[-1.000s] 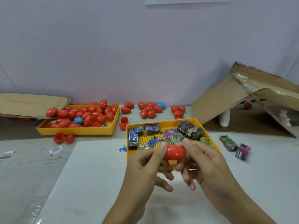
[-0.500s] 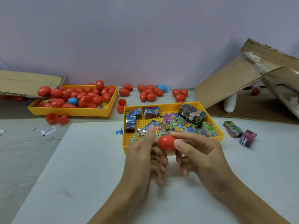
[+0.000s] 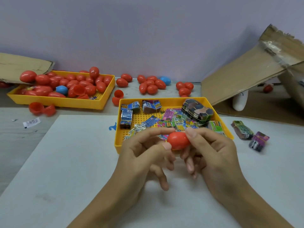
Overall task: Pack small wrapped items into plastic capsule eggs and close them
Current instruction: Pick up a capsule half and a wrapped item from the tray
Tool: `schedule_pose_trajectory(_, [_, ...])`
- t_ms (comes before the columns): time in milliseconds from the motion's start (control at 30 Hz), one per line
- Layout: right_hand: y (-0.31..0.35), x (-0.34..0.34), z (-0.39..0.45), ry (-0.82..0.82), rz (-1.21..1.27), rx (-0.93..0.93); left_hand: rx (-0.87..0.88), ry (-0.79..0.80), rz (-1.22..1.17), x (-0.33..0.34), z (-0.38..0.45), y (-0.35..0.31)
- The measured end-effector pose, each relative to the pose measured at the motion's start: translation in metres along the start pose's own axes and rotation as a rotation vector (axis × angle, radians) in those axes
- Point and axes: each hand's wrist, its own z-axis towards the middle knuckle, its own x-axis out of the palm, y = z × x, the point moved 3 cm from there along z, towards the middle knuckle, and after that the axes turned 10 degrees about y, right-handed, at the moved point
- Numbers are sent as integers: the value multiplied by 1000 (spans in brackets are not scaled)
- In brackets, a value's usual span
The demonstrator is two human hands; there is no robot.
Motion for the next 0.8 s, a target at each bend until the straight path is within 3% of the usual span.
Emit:
schedule_pose_trajectory(100, [2, 1, 0, 29, 35, -14, -12, -54, -75, -1, 1, 0])
schedule_pose_trajectory(333, [1, 5, -1, 50, 12, 14, -6, -187, 67, -1, 1, 3])
schedule_pose_trajectory(800, [2, 0, -2, -21, -6, 2, 64, -100, 80, 0, 0, 2])
